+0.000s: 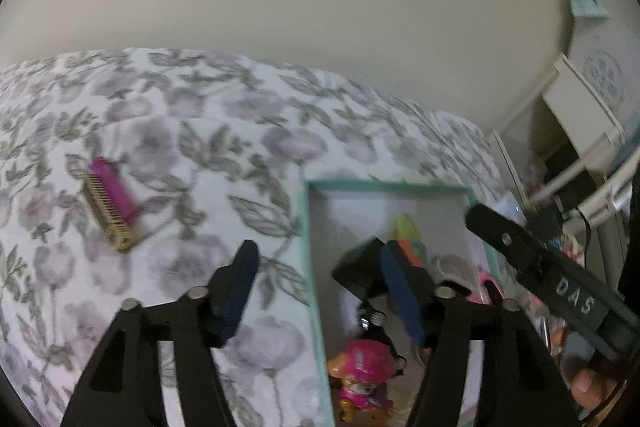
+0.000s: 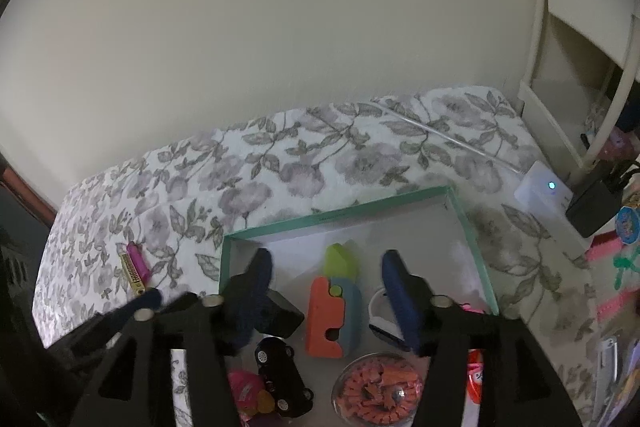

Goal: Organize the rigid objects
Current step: 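Move both tools back to the harmonica and pink lighter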

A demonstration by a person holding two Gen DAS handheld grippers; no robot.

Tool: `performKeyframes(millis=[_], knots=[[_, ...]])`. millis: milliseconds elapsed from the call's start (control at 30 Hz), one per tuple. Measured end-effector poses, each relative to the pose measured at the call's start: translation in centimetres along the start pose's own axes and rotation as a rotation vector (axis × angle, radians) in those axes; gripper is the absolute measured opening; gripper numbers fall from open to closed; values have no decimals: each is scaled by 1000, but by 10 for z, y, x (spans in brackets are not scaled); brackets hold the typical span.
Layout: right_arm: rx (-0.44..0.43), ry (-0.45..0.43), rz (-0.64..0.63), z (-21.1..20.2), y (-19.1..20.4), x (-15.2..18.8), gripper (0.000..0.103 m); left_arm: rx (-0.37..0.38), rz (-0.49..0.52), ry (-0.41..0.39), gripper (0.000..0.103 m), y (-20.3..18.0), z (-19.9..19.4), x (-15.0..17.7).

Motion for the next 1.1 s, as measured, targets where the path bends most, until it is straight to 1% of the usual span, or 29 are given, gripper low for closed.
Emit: performKeyframes(millis=[67, 100, 133, 167, 200, 233, 300, 433, 467, 500, 533, 567, 600, 900, 1100], knots=[[3, 3, -7, 1, 1, 1, 63, -23, -27, -20, 73, 9, -4, -7], [4, 4, -10, 2, 1, 1, 65, -30, -36, -27, 73, 13, -5, -9], [8, 7, -14, 3, 1, 2, 72, -36, -47, -32, 74, 17, -6, -12], [12, 8, -17, 4, 1, 2, 75, -44, -56, -36, 78, 21, -6, -14], [16, 6, -21, 5, 2, 2, 78, -52, -63, -39, 85, 24, -6, -15], [18, 5, -24, 5, 2, 2, 79, -63, -71, -44, 87, 27, -7, -16], [16, 6, -28, 7, 4, 2, 80, -82, -85, -48, 87, 34, -6, -18], [13, 8, -34, 9, 7, 2, 90, -102, -102, -53, 87, 42, -5, -20], [12, 10, -35, 10, 8, 3, 90, -105, -103, -57, 88, 43, -6, -20], [11, 11, -36, 10, 8, 3, 92, -108, -101, -62, 93, 44, -7, -20], [12, 12, -37, 11, 9, 3, 95, -112, -99, -68, 96, 44, -7, -21], [15, 13, -37, 12, 8, 3, 97, -117, -94, -80, 99, 45, -9, -22], [18, 12, -37, 12, 8, 3, 101, -122, -92, -87, 99, 45, -10, -23], [39, 13, -52, 18, 8, 4, 103, -162, -110, -102, 99, 57, -9, -27], [33, -33, -45, 16, 10, 0, 103, -174, -105, -113, 99, 61, -10, -29]])
Point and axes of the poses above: each gripper's, at about its wrist camera, not at the fingertips, and z roughly the way its jaws point, y to its left, x to its underside, the point moved 10 cm from there along z, roughly the way its jaws point, and after that the axes turned 12 degrees about -z, right-handed, at the moved point
